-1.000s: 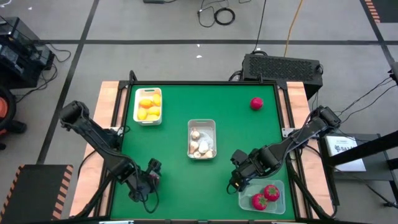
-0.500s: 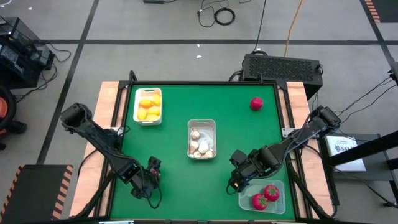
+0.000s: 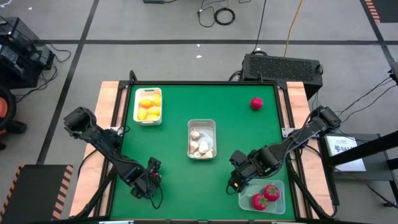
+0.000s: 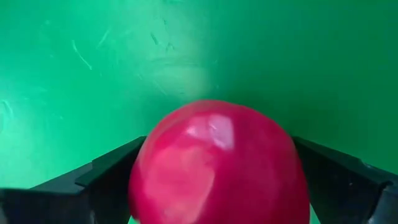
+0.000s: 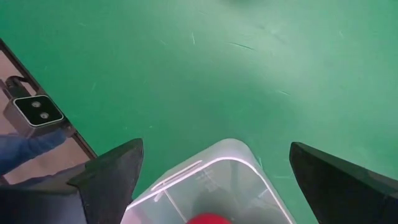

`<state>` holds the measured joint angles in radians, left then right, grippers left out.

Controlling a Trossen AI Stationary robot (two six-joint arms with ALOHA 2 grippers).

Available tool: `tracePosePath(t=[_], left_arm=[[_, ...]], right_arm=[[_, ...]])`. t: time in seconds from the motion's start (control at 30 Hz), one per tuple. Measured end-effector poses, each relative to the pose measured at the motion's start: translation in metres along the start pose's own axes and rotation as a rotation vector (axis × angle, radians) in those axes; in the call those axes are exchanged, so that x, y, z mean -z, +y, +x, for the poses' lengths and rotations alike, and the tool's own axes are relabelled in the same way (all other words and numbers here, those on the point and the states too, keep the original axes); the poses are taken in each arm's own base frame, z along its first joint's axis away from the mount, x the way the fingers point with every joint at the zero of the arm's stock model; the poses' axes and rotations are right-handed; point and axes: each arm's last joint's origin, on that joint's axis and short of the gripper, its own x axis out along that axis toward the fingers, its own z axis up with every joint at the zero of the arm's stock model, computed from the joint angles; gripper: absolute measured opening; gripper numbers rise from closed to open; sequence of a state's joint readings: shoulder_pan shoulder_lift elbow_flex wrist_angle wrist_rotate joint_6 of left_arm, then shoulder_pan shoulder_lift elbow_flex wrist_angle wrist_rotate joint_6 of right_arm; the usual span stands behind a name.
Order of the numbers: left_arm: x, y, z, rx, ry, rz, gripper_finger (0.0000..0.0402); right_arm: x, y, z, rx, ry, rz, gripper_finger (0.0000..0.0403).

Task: Sort produce into baskets
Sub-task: Put the tomato into the transparent bin

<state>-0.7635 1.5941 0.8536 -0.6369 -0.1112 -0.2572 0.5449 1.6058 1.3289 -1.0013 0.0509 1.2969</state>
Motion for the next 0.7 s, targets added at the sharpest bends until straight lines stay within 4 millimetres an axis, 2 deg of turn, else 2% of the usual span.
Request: tracePosePath(t=[0.2, 0.5, 0.7], left_arm=[[-0.0003, -0.0002, 0.0003, 0.003, -0.002, -0.025, 0.0378], [-0.0008, -0.0003, 0.0003, 0.005, -0.008, -0.026, 0.0319], [-0.0038, -0.0008, -0.0006, 0.011, -0.041, -0.082, 0.0317]], right_arm=[[-0.0003, 0.0012, 0.0000, -0.012, -0.003, 0.001, 0.0393], [-0.0005, 0.0018, 0.0000, -0.019, -0.005, 0.001, 0.0393], [-0.0015, 0.0053, -0.0002, -0.055, -0.015, 0.004, 0.0393]])
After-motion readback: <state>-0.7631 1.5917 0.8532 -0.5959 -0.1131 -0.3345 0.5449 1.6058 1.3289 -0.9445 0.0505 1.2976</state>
